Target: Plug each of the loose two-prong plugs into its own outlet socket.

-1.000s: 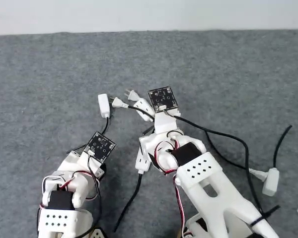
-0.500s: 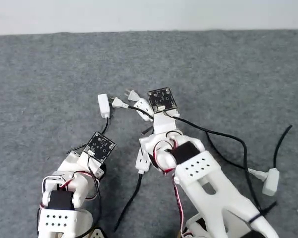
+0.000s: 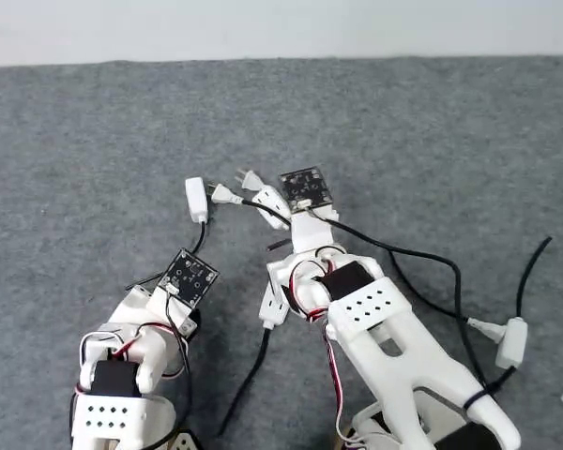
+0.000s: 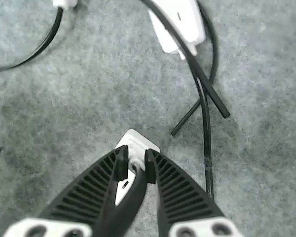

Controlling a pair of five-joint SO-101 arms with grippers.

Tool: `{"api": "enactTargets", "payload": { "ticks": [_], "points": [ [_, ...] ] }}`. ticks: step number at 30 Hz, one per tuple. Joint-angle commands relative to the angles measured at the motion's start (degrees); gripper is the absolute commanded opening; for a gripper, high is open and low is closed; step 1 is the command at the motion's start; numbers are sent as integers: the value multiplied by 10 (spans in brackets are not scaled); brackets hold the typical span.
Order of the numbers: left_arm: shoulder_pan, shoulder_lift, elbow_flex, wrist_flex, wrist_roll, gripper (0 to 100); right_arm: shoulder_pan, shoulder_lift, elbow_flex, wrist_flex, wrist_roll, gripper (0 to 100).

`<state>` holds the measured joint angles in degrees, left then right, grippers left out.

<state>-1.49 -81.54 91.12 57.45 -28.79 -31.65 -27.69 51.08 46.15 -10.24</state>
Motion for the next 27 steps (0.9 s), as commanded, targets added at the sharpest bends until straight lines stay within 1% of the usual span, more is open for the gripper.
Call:
{"api": "enactTargets", "payload": {
  "ticks": [1,4,8,11,14,17,20,21,24,27],
  "points": [
    [-5,-5,-4,6,4,202,-33,0,28,-39,48,8],
    [-5,-5,-4,6,4,202,-40,0,58,-65,74,8],
    [-5,-5,-4,6,4,202,-40,7,63,-65,79,8],
    [-5,-5,-3,6,4,202,-41,43,56,-68,103,9],
    [-5,-5,0,6,4,202,-43,73,18,-48,92,29],
    [-5,-6,0,6,4,202,-51,92,-24,-7,47,135],
    [-5,-6,0,6,4,202,-76,104,-55,28,-26,258],
    [-5,-6,0,6,4,202,-87,106,-63,37,-53,285],
    [-5,-6,0,6,4,202,-114,117,-88,58,-118,309],
    [-5,-6,0,6,4,202,-128,137,-102,65,-138,309]
  ]
}}
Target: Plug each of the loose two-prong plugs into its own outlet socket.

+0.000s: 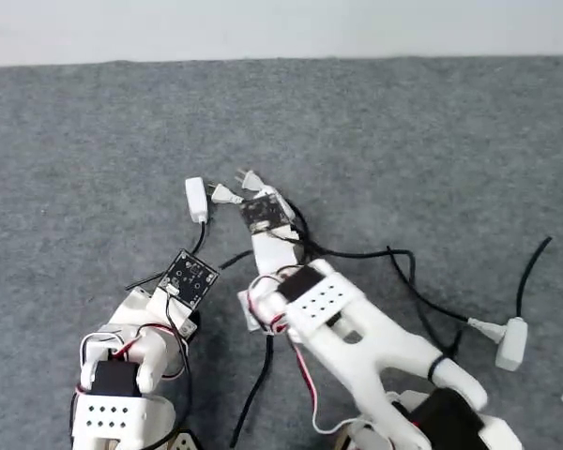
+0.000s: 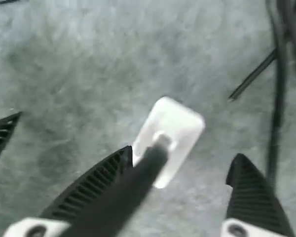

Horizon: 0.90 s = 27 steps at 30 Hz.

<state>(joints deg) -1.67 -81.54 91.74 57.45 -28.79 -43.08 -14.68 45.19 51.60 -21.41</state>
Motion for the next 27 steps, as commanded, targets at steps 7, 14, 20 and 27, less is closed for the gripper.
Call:
{"api": "enactTargets", "payload": {
  "ticks": [7,14,20,27],
  "points": [
    [-4,-6,-7,5,4,202,-17,80,-77,4,-27,307],
    [-27,-6,-8,4,4,202,55,181,-147,7,-22,78],
    [-30,-6,-8,3,4,202,94,174,-175,65,33,10],
    [-33,-6,-8,-16,6,202,216,1,-186,206,132,8]
  ]
}}
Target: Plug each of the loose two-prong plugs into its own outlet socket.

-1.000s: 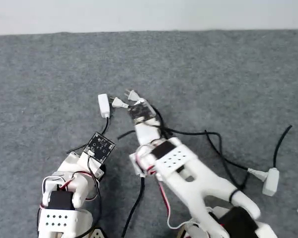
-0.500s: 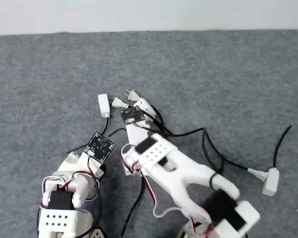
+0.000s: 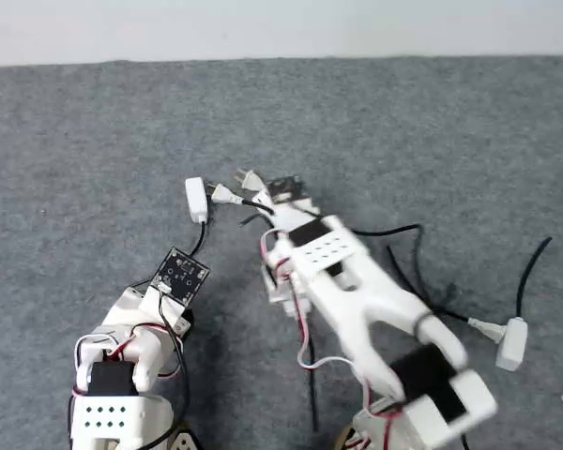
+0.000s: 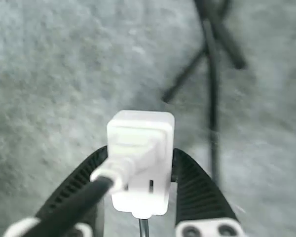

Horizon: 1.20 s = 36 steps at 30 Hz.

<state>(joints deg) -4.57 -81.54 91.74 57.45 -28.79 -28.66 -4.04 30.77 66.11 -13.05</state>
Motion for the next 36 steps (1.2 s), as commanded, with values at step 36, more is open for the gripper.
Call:
{"api": "enactTargets", "payload": {
  "ticks": [36],
  "points": [
    [-11,-1,-54,40,140,200,801,-65,-216,229,360,293]
  ]
}}
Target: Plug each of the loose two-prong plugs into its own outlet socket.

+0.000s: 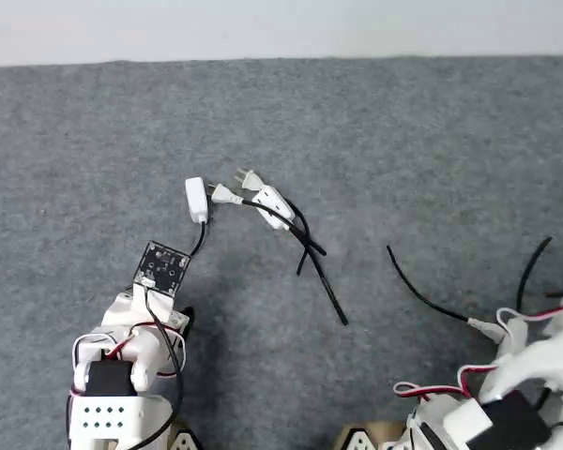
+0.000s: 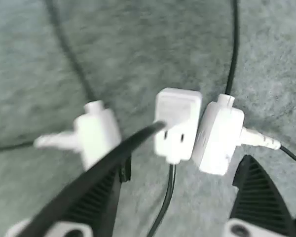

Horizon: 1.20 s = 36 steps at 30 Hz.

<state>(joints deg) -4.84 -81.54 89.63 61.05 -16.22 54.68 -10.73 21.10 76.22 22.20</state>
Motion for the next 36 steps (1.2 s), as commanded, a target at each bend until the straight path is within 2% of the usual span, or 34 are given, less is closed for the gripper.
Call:
{"api": "enactTargets", "payload": {
  "ticks": [1,4,8,10,14,21,29,33,36],
  "points": [
    [-13,-1,-41,4,27,200,-45,3,-147,167,5,276],
    [-30,0,-65,4,74,200,-90,1,-191,244,-39,199],
    [-31,0,-94,4,89,200,-159,0,-191,255,-114,0],
    [-31,1,-111,7,89,200,-188,-5,-171,250,-135,23],
    [-31,50,-152,4,90,200,-240,-33,-112,207,-189,8],
    [-29,300,-282,-72,117,200,-322,-146,59,58,-271,9],
    [25,544,-388,-208,127,199,-402,-164,255,-153,-278,63],
    [33,660,-465,-247,193,199,-431,-164,276,-175,-272,36],
    [33,733,-529,-247,210,199,-450,-164,281,-175,-254,26]
  ]
}}
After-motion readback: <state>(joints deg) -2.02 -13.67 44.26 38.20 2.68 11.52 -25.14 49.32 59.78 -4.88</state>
